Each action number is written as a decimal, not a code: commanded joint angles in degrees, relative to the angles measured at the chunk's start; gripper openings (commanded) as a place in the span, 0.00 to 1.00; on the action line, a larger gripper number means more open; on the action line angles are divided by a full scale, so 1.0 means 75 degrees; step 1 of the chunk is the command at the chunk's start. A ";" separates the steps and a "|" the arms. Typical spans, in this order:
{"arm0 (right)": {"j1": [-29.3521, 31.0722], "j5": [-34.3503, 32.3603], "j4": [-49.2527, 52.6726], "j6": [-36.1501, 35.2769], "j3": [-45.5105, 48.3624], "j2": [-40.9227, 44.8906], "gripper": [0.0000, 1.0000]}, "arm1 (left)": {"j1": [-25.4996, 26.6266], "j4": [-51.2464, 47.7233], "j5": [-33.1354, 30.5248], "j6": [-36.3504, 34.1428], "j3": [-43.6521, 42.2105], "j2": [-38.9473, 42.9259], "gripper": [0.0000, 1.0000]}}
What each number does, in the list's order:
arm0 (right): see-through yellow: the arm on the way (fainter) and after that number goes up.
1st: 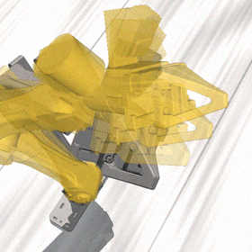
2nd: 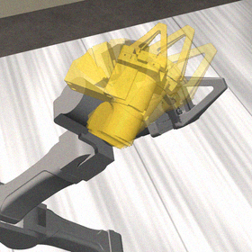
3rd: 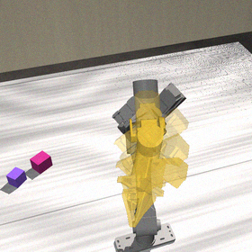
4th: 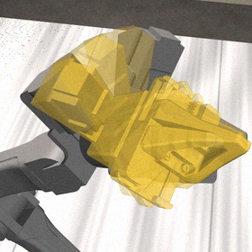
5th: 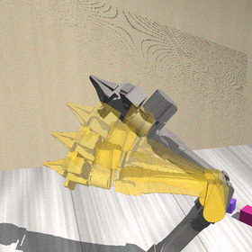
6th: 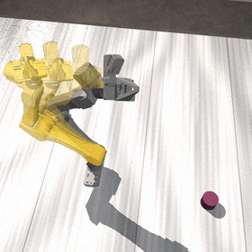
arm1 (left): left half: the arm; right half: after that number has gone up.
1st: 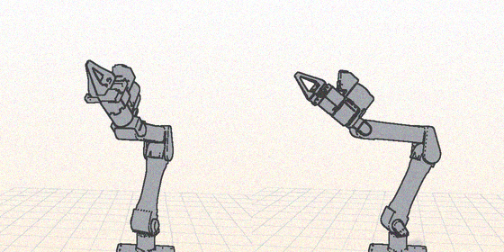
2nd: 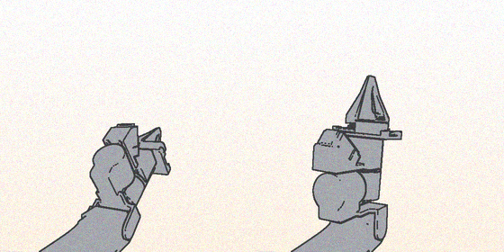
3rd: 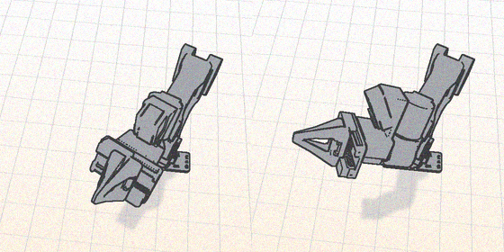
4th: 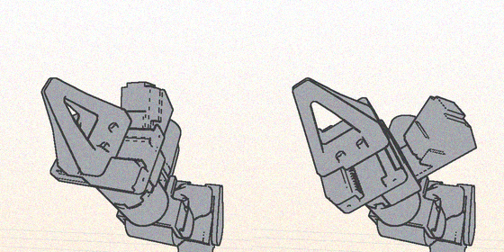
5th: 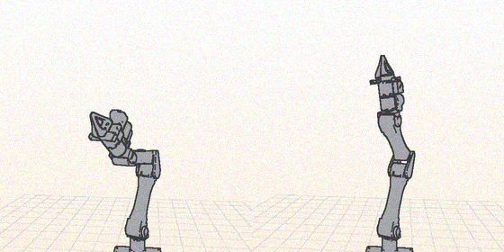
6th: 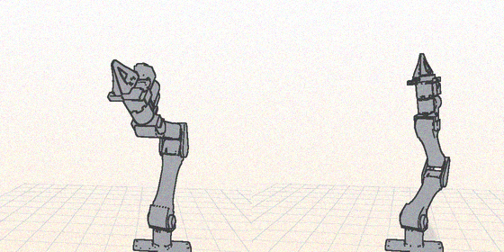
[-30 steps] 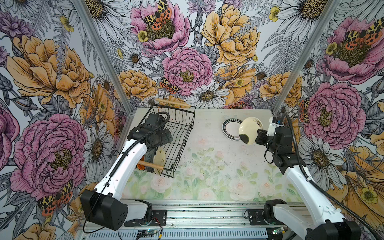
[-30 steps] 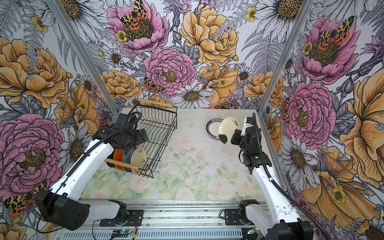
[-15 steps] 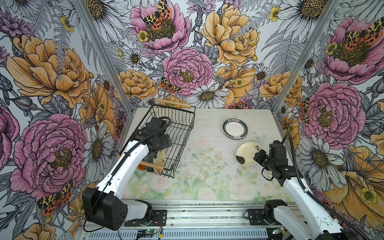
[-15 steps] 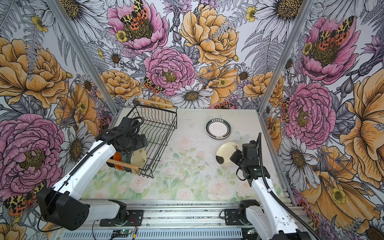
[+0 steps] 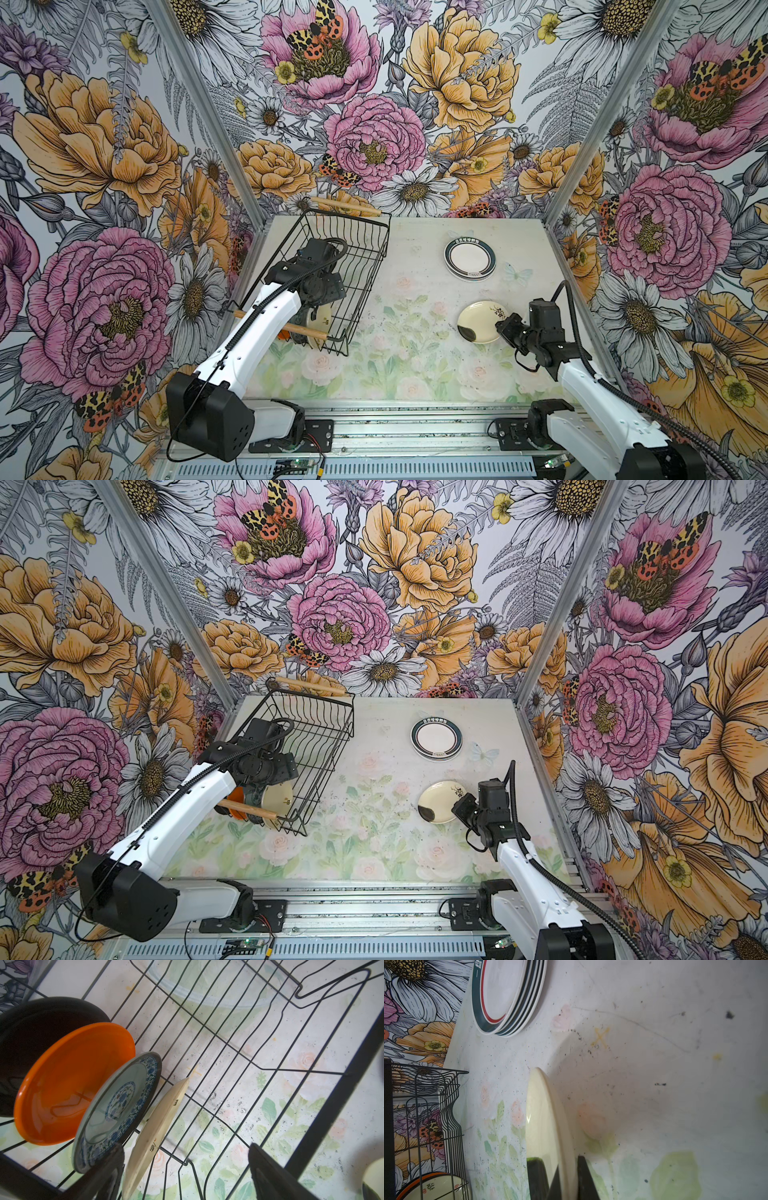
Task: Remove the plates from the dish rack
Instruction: 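Carry the cream plate toward the robot with the right gripper while the left returns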
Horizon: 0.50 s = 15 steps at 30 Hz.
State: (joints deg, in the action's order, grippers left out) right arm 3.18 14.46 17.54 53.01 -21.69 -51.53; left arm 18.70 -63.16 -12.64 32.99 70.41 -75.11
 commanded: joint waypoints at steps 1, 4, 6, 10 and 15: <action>0.0056 0.0330 -0.1461 0.0584 0.0345 -0.0006 0.00 | 0.0052 0.0288 -0.0072 -0.0097 -0.0112 0.0124 0.93; 0.0055 0.0421 -0.2838 0.1126 0.0886 -0.0173 0.00 | 0.0054 0.0335 -0.0098 -0.0110 -0.0164 0.0157 0.93; 0.0068 0.0536 -0.3446 0.1311 0.1049 -0.0443 0.00 | 0.0038 0.0401 -0.0062 -0.0134 -0.0219 0.0159 0.93; 0.0078 0.0545 -0.4132 0.1450 0.1244 -0.0927 0.00 | 0.0032 0.0487 0.0005 -0.0255 -0.0302 0.0135 0.88; 0.0112 0.0622 -0.4955 0.1593 0.1364 -0.1467 0.00 | 0.0003 0.0592 0.0034 -0.0281 -0.0428 0.0257 0.87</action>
State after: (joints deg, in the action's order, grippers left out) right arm 3.46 17.96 -11.11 63.37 -11.77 -61.28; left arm 18.90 -60.51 -12.60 32.34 67.99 -74.98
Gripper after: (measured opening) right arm 0.091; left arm 0.872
